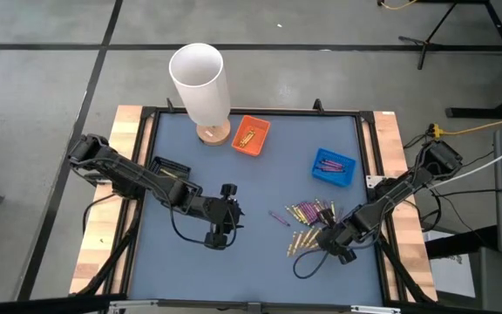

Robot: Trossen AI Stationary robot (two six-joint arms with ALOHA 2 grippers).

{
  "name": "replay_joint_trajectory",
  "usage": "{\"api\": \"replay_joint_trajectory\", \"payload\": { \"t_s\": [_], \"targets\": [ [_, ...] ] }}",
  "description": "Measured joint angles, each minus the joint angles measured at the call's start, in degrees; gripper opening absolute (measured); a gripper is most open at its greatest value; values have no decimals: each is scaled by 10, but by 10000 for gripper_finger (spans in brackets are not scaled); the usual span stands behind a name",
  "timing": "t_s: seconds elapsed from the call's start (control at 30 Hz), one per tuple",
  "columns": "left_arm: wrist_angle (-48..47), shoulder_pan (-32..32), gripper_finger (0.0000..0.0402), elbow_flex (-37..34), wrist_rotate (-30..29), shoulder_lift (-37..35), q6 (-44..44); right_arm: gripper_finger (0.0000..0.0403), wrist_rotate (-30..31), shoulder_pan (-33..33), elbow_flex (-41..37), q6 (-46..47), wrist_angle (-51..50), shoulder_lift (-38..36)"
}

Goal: Sort crayons
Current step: Put the yellow crayon into the orange basket

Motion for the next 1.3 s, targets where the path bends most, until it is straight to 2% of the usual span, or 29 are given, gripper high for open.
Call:
{"api": "replay_joint_trajectory", "payload": {
  "t_s": [0.4, 0.67, 0.83, 0.93, 1.1, 1.3],
  "targets": [
    [0, 0, 149, 0, 0, 0, 0, 29, 2, -1, 62, -17, -4, 2],
    [0, 0, 149, 0, 0, 0, 0, 29, 122, -45, 133, -142, -2, 1],
    [0, 0, 149, 0, 0, 0, 0, 30, 225, -113, 166, -249, 0, 1],
    [0, 0, 149, 0, 0, 0, 0, 30, 261, -166, 178, -327, 9, 1],
    [0, 0, 149, 0, 0, 0, 0, 30, 250, -272, 180, -465, 76, 1],
    [1, 0, 149, 0, 0, 0, 0, 30, 151, -406, 180, -595, 155, 1]
  ]
}}
